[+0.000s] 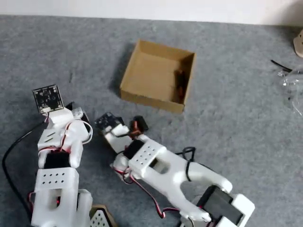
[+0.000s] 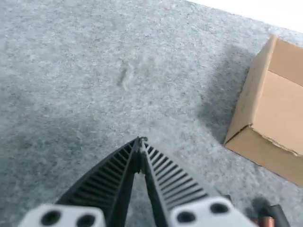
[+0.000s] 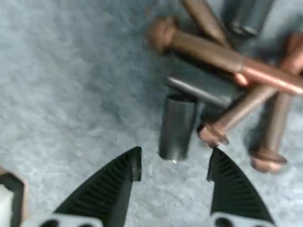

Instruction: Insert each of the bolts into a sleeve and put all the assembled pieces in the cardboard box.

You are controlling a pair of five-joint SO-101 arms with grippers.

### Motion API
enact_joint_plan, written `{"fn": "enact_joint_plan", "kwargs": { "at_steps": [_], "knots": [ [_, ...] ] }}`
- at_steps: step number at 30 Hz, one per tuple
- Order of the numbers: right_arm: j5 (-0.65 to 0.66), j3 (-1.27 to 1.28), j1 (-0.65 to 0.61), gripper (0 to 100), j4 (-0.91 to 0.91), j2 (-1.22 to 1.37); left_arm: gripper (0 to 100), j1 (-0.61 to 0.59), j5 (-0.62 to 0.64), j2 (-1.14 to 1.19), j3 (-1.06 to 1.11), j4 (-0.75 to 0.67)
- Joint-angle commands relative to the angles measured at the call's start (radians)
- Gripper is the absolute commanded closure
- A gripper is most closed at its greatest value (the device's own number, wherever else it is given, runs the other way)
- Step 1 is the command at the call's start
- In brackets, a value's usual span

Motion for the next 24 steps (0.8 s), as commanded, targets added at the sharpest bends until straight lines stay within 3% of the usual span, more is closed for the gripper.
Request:
{"fn": "enact_joint_plan", "kwargs": {
  "at_steps": [1, 8, 15, 24],
  "knots": [
    [-0.014, -0.09, -0.053, 78.8, -0.031, -0.012, 99, -0.008, -0.018, 0.004, -0.059, 0.002],
    [-0.011, -0.084, -0.045, 78.8, -0.122, -0.001, 99, -0.085, -0.017, 0.001, -0.07, 0.002],
    [-0.015, -0.044, -0.042, 79.0, -0.182, 0.03, 99, -0.088, -0.017, 0.002, -0.074, 0.003],
    [-0.017, -0.05, -0.042, 79.2, -0.097, 0.094, 99, -0.088, -0.017, 0.007, -0.073, 0.003]
  ]
}}
